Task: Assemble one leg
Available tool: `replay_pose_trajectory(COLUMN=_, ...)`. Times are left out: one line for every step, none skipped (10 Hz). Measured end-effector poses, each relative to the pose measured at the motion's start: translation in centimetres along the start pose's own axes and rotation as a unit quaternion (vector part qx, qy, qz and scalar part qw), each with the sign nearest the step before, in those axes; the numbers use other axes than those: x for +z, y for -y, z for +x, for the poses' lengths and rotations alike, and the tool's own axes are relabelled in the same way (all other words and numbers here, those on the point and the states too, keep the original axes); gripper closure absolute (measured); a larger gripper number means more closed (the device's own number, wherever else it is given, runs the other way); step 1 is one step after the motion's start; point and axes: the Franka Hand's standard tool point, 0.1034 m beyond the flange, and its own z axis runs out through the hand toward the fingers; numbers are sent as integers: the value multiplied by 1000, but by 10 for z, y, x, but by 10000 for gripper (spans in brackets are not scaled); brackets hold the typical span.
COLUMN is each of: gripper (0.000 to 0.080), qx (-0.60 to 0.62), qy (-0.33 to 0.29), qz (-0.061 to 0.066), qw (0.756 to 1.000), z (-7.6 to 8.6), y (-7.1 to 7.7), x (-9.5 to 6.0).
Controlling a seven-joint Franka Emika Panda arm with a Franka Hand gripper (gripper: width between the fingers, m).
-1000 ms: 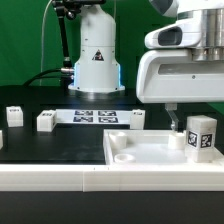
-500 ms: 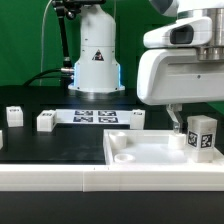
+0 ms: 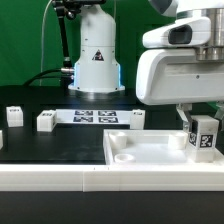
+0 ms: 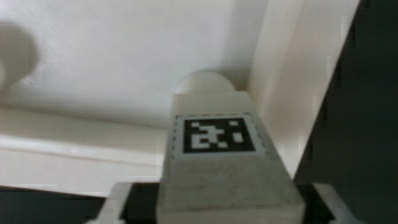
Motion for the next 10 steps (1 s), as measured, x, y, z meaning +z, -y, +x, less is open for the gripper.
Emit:
replay_pose_trajectory(gripper=509, qx=1, qy=0, qz=0, qw=1000, z=0, y=0, x=0)
replay_pose_trajectory(gripper=509, qx=38, qy=0, qz=0, qw=999, z=1, y=-1, x=-1)
replay_pose_trajectory(gripper=509, qx=83, qy=0, qz=0, qw=997, z=1, y=-1, x=-1)
replay_pose_trajectory(gripper=509, qx=130, qy=0, qz=1, qw=991, z=1, y=-2, x=-1)
replay_pose_trajectory(gripper=509, qx=168, qy=1, qz=2, qw=986, z=1, y=-3, x=-1)
replay_pose_trajectory(gripper=509, qx=207, qy=1, qz=2, qw=978, z=1, y=-3, x=-1)
replay_pose_trajectory(gripper=509, qx=272, qy=1, qz=0, qw=962, z=0, y=-4, x=-1)
replay_pose_trajectory(gripper=509, qx=319, qy=1, qz=-2, qw=948, z=0, y=-4, x=0)
replay_pose_trajectory(gripper=509, qx=354, qy=1, qz=-3, qw=935, z=-1, y=-4, x=0)
replay_pose_trajectory(gripper=509, qx=408, qy=1, qz=-5, qw=913, z=-1, y=-4, x=1)
